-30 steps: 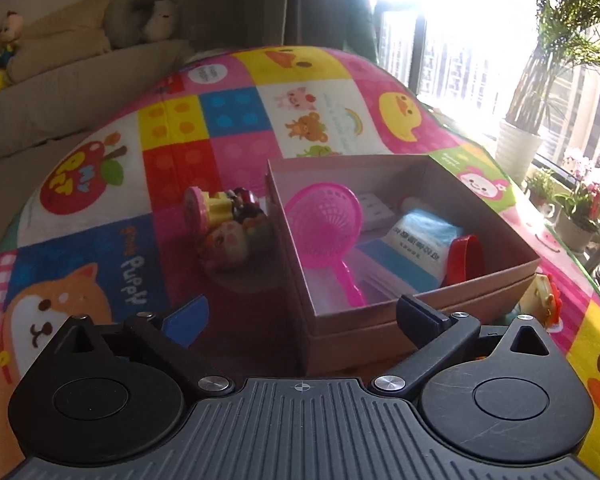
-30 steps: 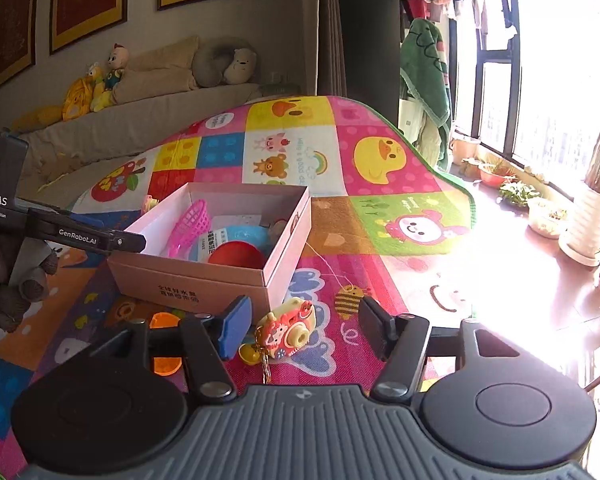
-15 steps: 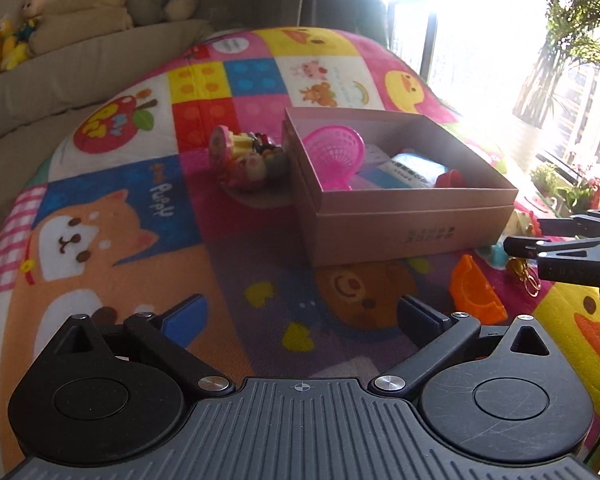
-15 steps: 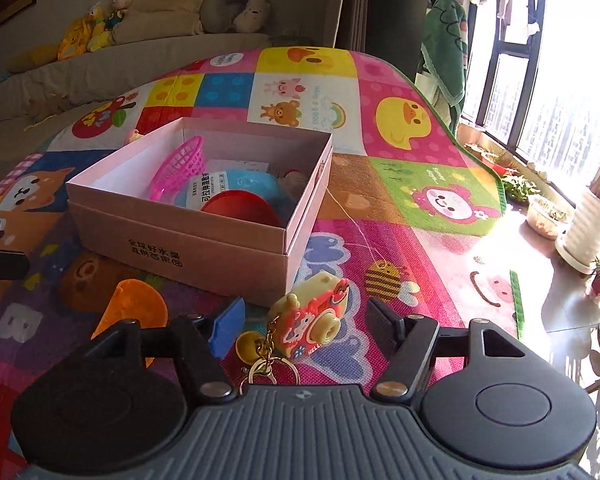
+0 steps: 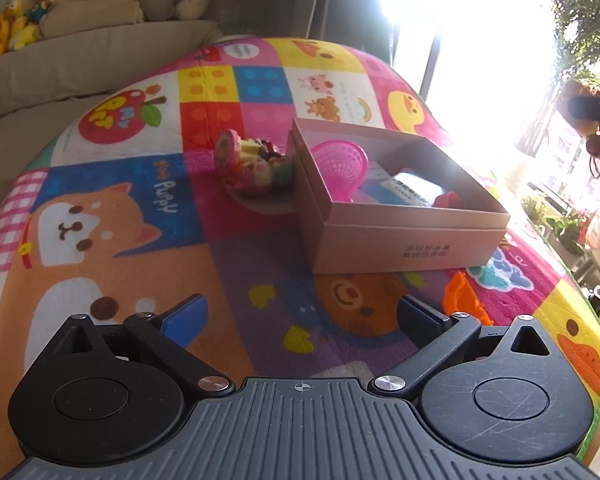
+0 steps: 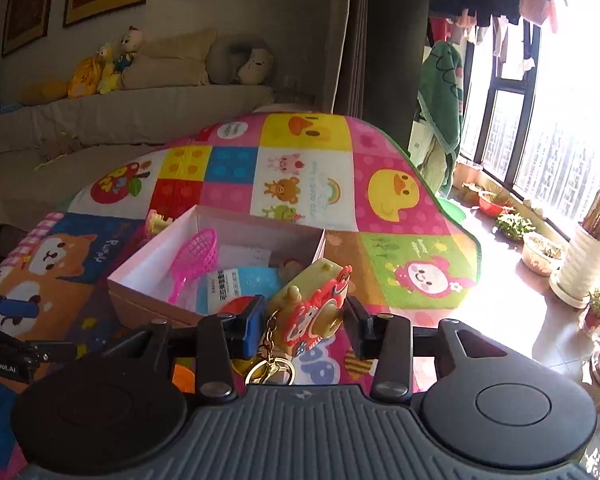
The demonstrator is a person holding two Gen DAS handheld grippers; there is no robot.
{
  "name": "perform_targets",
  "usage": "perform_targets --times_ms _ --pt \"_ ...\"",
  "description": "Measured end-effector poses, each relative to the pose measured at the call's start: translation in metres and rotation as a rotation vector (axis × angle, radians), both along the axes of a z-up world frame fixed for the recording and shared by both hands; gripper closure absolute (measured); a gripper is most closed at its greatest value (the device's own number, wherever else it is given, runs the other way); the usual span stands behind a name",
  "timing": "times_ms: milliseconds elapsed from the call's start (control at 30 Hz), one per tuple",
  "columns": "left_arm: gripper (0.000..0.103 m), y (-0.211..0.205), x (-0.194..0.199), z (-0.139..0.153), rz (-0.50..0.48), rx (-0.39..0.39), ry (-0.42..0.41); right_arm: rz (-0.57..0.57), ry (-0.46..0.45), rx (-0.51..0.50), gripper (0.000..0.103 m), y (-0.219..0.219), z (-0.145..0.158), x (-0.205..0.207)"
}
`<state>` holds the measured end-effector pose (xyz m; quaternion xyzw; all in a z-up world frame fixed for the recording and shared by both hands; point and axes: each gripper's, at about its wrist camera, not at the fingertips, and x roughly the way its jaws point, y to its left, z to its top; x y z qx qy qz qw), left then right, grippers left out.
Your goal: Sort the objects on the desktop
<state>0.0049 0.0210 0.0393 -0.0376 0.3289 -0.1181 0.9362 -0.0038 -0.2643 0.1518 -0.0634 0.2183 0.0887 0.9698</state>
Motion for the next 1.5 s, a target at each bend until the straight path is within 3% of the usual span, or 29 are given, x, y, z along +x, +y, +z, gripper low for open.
perform_targets --times_ms 67,167,267,533,667,867,1000,1067,1133,1267,1500 --pt "0.0 0.0 -0.002 0.001 -0.006 -0.016 -0.006 0.043 -0.052 0.034 0.062 0.009 0.028 0.01" --pt "0.0 0.002 -0.007 0.003 -0.013 -0.025 -0.015 0.085 -0.047 0.078 0.062 0.029 0.037 0.039" --pt "0.0 0.01 -0.009 0.003 0.005 -0.03 -0.018 0.143 0.055 0.149 0.062 0.056 0.022 0.076" --pt "0.0 0.039 -0.006 -0.011 0.091 -0.036 0.013 0.156 0.296 0.191 0.061 0.095 -0.041 0.132" --pt "0.0 0.045 0.0 -0.021 0.124 -0.038 0.028 0.136 0.267 0.166 0.061 0.091 -0.037 0.126" --pt "0.0 0.058 0.008 -0.023 0.201 0.007 -0.015 0.178 0.277 0.128 0.06 0.106 -0.02 0.13" --pt "0.0 0.081 0.012 -0.012 0.262 0.031 -0.058 0.235 0.353 0.149 0.044 0.141 -0.007 0.164" --pt "0.0 0.095 0.012 -0.007 0.306 -0.006 -0.083 0.271 0.388 0.121 0.034 0.168 -0.007 0.19" --pt "0.0 0.104 0.01 -0.007 0.335 -0.062 -0.094 0.271 0.408 0.072 0.024 0.19 -0.013 0.217" --pt "0.0 0.108 0.009 -0.016 0.325 -0.112 -0.094 0.212 0.503 -0.012 0.024 0.23 -0.046 0.279" --pt "0.0 0.11 0.007 -0.021 0.298 -0.154 -0.102 0.136 0.625 -0.096 0.028 0.251 -0.098 0.33"
